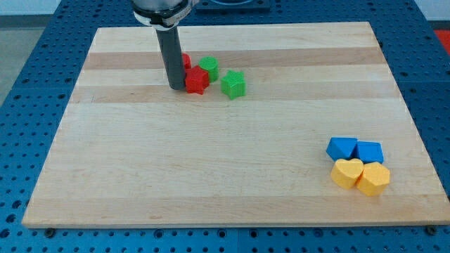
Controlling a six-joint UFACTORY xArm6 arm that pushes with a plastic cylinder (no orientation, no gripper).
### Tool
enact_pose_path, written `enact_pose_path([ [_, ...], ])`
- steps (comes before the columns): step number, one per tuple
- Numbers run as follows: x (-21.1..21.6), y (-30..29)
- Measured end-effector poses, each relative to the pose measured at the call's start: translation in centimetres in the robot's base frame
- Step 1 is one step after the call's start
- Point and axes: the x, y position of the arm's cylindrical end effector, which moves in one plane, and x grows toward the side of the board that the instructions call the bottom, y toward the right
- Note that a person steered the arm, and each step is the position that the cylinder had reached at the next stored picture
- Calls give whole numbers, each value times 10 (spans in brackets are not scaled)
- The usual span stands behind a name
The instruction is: Push red circle to red star
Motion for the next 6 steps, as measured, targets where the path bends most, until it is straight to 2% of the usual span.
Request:
enact_pose_path([
  [3, 0, 17],
  [5, -12, -81],
  [6, -49, -80],
])
